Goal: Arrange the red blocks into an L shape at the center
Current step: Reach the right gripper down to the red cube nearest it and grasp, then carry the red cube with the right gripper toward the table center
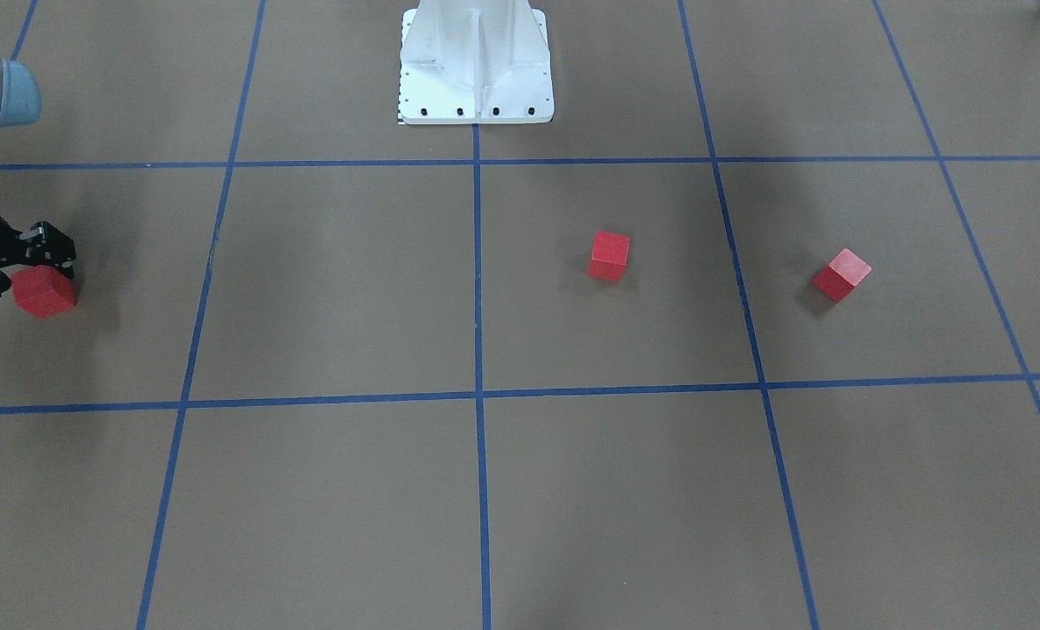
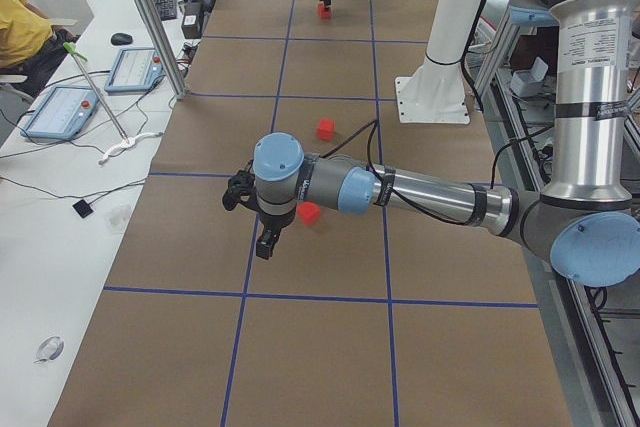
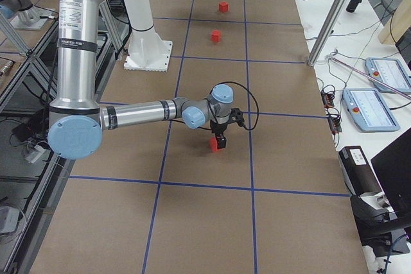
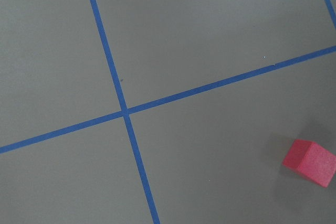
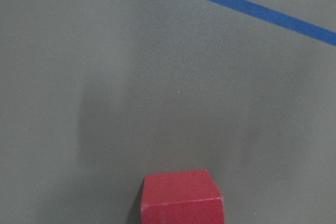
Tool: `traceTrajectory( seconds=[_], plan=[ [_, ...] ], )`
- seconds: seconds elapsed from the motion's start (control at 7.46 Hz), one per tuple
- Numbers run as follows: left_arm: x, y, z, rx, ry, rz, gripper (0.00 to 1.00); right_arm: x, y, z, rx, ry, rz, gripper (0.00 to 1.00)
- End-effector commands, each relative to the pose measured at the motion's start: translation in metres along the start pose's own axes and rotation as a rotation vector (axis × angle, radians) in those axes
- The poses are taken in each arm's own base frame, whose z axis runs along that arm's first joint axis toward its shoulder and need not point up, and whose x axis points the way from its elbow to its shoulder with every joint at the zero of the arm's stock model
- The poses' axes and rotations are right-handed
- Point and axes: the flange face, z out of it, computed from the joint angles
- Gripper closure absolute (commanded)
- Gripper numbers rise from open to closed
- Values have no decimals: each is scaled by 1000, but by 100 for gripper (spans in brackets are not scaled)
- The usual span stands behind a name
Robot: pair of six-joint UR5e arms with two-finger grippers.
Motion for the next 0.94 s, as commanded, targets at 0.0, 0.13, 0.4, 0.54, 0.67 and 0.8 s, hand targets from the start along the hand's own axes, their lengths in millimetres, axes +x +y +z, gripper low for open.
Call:
traceTrajectory(
  seconds=[0.0, 0.13, 0.4, 0.54, 0.67, 0.8],
  plan=[
    [-1, 1, 1, -2, -1, -1, 0, -7, -4, -4, 9, -7, -16, 97],
    [-1, 1, 1, -1, 0, -1, 0, -12, -9, -9, 23, -12, -25, 100],
    [-1, 2, 1, -2, 0, -2, 0, -46, -38, -41, 90, -45, -60, 100],
    [-2, 2, 1, -4, -1, -3, 0, -66, -59, -57, 130, -65, -50, 100],
    [-1, 2, 1, -4, 0, -5, 0, -93, -88, -77, 156, -91, 31, 100],
    [-2, 2, 2, -5, -1, -6, 0, -151, -126, -97, 139, -115, 108, 100]
  ],
)
